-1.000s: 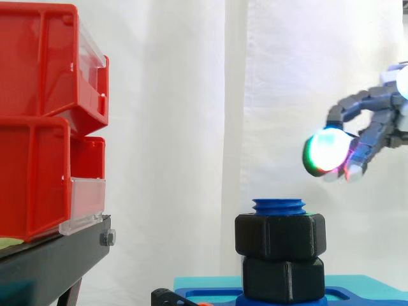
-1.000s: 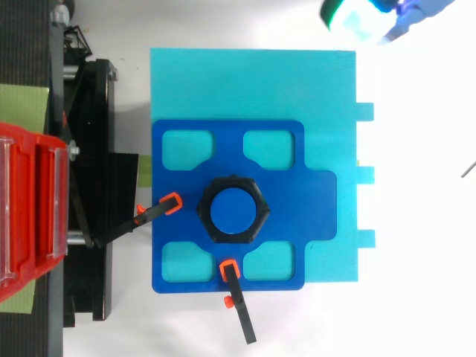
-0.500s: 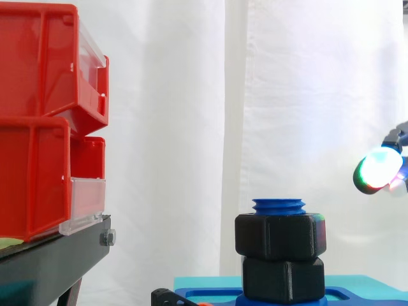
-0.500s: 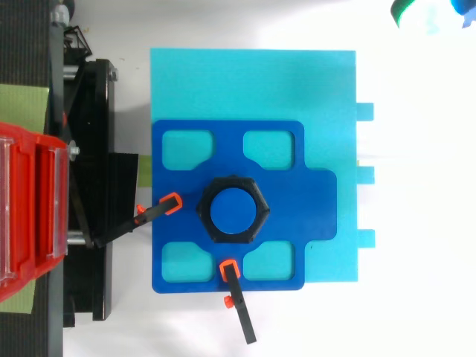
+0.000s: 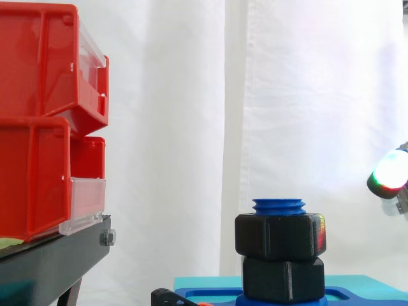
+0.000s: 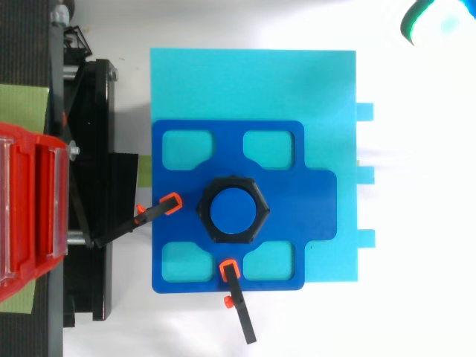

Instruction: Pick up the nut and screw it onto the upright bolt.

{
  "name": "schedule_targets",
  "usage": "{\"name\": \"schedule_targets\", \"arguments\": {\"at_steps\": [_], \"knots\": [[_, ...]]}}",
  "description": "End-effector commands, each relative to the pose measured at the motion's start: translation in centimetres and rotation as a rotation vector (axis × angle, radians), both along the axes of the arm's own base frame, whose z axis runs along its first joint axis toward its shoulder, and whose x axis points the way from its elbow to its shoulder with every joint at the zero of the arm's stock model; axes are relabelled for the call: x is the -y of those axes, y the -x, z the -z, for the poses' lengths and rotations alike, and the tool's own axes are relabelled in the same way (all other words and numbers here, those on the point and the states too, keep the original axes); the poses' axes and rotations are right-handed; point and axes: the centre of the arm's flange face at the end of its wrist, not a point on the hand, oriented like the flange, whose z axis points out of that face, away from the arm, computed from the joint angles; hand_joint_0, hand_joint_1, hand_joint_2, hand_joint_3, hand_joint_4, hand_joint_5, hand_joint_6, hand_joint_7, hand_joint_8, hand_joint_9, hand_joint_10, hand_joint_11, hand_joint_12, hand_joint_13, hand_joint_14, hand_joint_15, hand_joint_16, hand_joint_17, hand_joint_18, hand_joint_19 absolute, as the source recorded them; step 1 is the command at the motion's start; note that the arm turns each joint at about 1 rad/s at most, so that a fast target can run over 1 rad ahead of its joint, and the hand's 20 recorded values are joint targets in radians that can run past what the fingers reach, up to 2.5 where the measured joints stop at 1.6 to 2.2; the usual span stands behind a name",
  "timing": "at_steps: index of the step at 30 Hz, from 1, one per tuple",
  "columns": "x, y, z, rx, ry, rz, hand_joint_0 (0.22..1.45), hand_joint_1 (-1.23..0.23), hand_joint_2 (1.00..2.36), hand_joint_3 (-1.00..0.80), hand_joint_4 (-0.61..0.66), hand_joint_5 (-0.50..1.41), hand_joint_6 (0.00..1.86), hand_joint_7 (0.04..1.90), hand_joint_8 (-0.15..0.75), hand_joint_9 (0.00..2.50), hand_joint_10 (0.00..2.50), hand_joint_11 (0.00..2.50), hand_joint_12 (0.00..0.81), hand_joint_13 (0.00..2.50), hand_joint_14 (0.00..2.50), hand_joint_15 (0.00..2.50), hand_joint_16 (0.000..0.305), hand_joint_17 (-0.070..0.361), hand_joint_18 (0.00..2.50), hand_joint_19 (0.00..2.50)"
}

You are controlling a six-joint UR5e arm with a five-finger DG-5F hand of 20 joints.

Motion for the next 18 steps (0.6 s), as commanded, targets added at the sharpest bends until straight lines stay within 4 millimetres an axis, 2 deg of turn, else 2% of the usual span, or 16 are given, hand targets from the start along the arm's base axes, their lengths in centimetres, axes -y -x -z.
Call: {"name": "schedule_targets", "arguments": {"at_steps": [1,9,18], "knots": [[-0.04,0.17,0.08,0.006,-0.130,0.018,0.47,-0.44,1.00,-0.50,0.06,-0.24,0.50,0.60,0.176,0.17,0.00,0.00,0.325,0.00,0.00,0.00,0.049,0.109,0.00,0.00],[-0.03,0.17,0.08,0.004,-0.116,0.017,0.48,-0.45,1.00,-0.50,0.06,-0.24,0.50,0.63,0.171,0.18,0.00,0.00,0.317,0.00,0.00,0.00,0.048,0.108,0.00,0.00],[-0.03,0.17,0.08,0.004,-0.116,0.017,0.46,-0.42,1.00,-0.50,0.07,-0.24,0.50,0.80,0.178,0.12,0.00,0.00,0.326,0.00,0.00,0.00,0.050,0.113,0.00,0.00]]}}
